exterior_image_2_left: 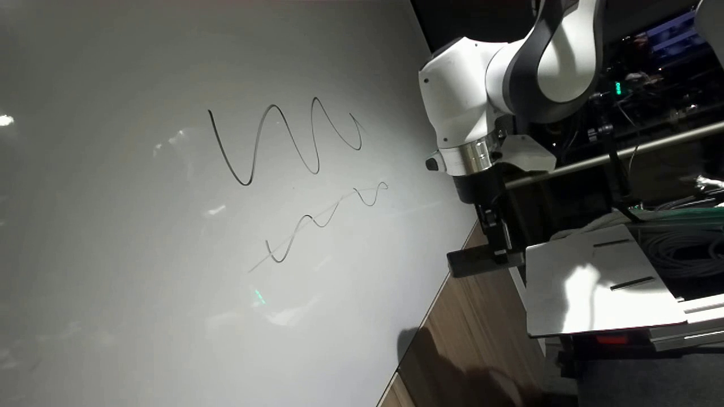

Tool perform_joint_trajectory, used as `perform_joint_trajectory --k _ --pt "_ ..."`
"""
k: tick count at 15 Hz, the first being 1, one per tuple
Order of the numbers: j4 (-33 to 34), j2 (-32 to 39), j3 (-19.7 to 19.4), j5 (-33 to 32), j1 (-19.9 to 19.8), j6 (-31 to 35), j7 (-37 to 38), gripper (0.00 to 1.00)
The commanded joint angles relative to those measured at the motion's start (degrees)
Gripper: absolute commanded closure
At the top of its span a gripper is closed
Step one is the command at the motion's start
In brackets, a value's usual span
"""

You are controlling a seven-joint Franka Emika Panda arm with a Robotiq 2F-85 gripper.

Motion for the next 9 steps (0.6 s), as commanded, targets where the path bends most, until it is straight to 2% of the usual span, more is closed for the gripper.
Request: perform_joint_trajectory --k 1,5,9 --pt "-0.7 -7.9 2.6 0.0 0.7 -1.1 2.4 0.7" --pt "-0.8 -16.0 5.2 0.3 0.7 -2.0 3.0 0.7" --pt "1.8 -20.3 8.4 -1.2 -0.8 -2.2 3.8 0.7"
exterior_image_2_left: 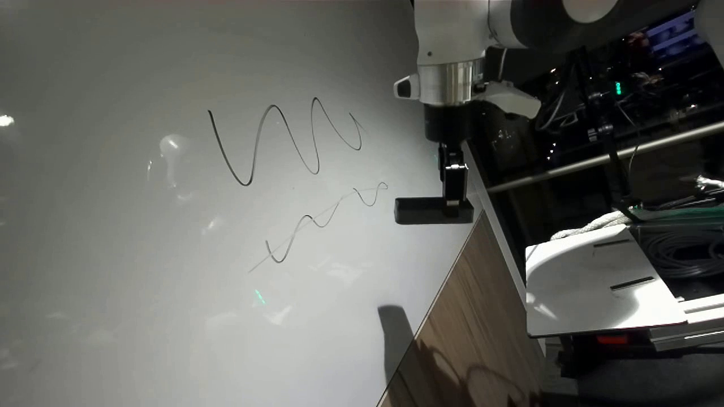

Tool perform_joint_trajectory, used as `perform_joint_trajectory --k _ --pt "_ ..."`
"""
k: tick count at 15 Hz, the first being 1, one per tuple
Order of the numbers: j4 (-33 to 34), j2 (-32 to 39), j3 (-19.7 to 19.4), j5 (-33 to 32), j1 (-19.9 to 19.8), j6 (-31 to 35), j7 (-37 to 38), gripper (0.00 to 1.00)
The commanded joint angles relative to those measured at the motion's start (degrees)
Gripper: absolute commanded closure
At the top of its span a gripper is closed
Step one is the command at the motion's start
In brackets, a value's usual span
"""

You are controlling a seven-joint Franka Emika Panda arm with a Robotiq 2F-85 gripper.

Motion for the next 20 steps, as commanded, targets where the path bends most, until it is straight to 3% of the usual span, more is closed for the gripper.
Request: perform_joint_trajectory --k 1,13,20 --pt "2.2 -4.2 3.2 -1.7 -1.6 -1.1 1.8 0.7" --pt "20.5 6.1 11.2 -13.2 -10.8 -3.8 6.5 0.7" --pt "30.7 10.4 12.5 -19.2 -7.3 -7.9 10.6 0.7"
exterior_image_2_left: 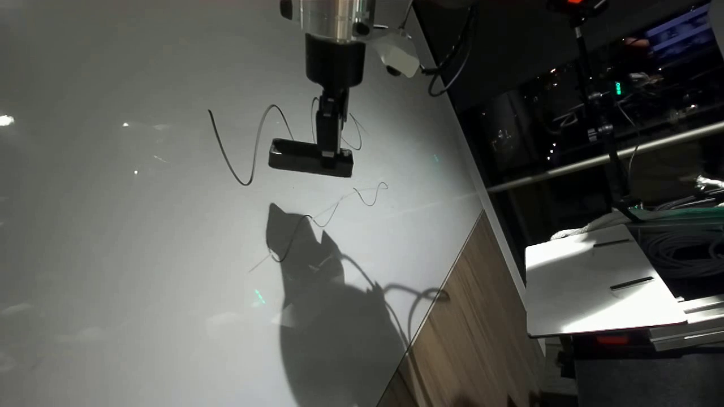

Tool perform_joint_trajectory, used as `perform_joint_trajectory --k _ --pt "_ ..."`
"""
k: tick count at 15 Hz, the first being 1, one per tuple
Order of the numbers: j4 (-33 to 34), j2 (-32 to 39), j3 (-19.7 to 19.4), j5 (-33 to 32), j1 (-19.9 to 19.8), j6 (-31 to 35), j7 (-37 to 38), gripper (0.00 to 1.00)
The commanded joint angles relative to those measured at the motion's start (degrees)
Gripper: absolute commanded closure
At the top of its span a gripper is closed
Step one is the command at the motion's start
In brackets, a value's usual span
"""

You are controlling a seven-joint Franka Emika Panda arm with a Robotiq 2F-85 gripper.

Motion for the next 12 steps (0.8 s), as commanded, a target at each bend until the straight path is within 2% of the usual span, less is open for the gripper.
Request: perform_joint_trajectory --k 1,7,12 --pt "6.2 2.0 0.2 -3.1 2.3 -2.7 2.4 0.7" --pt "12.2 3.7 -2.3 -3.4 2.9 -1.6 2.4 0.7" --pt "14.2 6.1 -5.0 -0.8 3.8 1.2 5.3 0.7"
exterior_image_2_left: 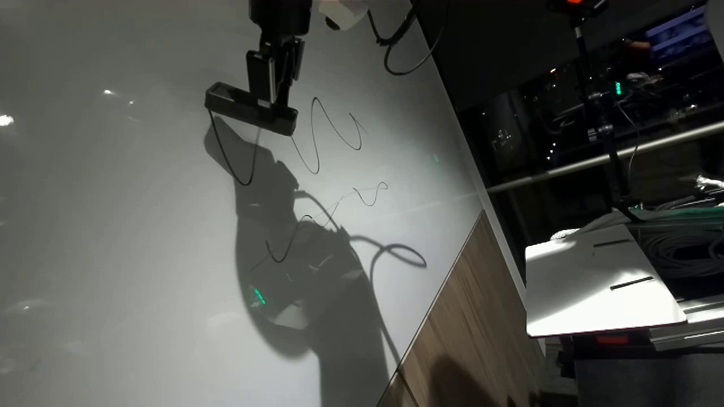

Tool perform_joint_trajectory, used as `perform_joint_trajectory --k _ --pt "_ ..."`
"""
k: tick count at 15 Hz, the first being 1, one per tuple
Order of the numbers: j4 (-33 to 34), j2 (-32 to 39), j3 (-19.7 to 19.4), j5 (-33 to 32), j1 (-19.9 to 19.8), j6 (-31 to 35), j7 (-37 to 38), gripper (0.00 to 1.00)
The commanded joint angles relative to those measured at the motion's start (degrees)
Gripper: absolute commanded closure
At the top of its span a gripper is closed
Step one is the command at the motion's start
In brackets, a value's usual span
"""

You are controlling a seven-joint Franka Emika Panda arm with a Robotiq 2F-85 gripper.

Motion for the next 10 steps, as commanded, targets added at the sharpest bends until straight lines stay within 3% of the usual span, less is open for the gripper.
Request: perform_joint_trajectory --k 1,7,10 --pt "2.5 3.3 -1.5 1.3 1.9 2.2 3.4 0.7" --pt "5.8 6.9 -0.7 -3.7 3.4 3.1 10.6 0.7" --pt "7.2 6.8 1.3 -8.6 1.6 2.0 13.5 0.7"
